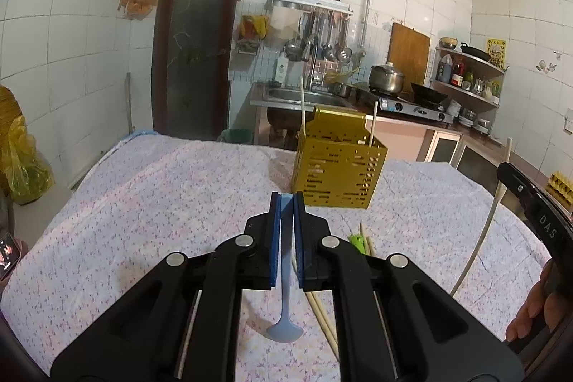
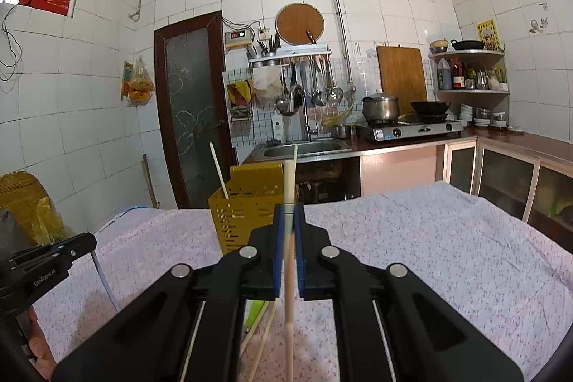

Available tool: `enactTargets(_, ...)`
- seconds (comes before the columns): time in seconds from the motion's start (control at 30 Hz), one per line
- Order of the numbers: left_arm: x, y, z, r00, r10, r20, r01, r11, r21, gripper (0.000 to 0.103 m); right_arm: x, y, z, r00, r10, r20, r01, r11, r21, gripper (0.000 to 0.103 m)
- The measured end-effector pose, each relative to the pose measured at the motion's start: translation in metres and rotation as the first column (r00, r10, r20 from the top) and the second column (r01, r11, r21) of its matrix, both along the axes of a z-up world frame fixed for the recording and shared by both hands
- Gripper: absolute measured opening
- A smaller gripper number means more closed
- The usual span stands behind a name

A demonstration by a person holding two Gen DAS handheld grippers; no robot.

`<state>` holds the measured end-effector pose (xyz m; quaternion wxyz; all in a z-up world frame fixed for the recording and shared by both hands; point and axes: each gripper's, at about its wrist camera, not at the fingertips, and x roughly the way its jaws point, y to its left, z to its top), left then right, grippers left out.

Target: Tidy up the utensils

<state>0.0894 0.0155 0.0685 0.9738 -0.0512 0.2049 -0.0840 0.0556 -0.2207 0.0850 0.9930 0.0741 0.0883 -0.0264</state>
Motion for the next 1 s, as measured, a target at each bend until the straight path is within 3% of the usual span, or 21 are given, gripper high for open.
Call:
enactTargets(0.5,0.045,-0.021,0.047,0.996,-0.045,0.074,0.046,0.999,-0.006,0.006,0.041,-0.007,0.034,0.999,0.013,0.049,-0.013,1.000,-0.005,0.006)
enactTargets(0.83,0.118,-0.052,0.114,0.976,-0.072,0.207,0.077,0.997,-0.015,0.006,0.124,-0.017,0.097,0.989,0.019,0.149,-0.019,1.000,-0.002,0.006)
enactTargets(1.0,0.167,-0.064,0.129,0.970,-0.068,0.234,0.076,0.997,-0.029,0.006,0.175,-0.015,0.113,0.979,0.005,0.204,0.004,0.999,-0.040,0.006)
